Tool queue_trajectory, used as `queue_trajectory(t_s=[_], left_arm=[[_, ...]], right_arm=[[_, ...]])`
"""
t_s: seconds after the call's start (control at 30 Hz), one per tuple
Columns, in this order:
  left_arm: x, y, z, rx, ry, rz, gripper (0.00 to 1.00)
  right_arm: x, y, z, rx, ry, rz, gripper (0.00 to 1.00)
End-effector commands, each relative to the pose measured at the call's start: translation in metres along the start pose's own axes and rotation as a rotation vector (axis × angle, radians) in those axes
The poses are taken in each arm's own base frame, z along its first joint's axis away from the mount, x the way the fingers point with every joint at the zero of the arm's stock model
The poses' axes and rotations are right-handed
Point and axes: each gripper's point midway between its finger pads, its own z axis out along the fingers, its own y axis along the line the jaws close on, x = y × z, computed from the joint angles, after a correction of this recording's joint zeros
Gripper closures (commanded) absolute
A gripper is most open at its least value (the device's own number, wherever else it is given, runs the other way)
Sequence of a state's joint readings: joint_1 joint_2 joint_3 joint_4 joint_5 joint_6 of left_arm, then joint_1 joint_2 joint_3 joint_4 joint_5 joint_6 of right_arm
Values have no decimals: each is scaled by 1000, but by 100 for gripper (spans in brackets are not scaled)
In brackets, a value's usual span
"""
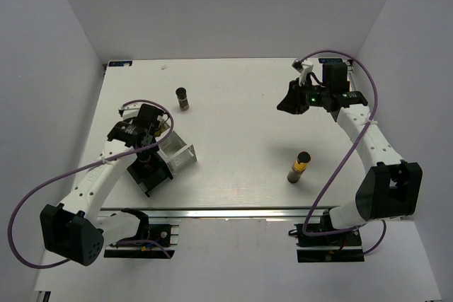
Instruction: Organize the condiment bottles
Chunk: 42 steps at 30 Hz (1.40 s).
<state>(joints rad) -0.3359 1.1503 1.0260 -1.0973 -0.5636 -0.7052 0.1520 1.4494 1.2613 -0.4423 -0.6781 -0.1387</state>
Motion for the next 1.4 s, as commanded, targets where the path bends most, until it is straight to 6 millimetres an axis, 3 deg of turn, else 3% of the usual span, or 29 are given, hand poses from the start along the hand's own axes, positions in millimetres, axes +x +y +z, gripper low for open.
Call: queue_trajectory(t_s=[0.0, 0.23, 0.3, 0.47, 0.93, 1.37], left_arm=[[-16, -7, 4, 33, -65, -49, 100], [-21, -13, 9, 51, -87, -50, 100], [-18, -14, 11, 54, -82, -50, 90], [-10, -13, 13, 63, -61, -48, 78], [-16, -19, -10, 171, -75, -77, 82], [-14, -31, -16, 254, -58, -40, 73]], right_arm=[[-8, 5, -7, 4, -31, -48, 79], [-7, 5, -7, 5, -31, -46, 78], [-7, 5, -6, 7, -31, -48, 78], [-9, 4, -6, 9, -32, -52, 77], [-10, 4, -5, 2, -31, -49, 76], [-9, 3, -5, 5, -30, -54, 76]])
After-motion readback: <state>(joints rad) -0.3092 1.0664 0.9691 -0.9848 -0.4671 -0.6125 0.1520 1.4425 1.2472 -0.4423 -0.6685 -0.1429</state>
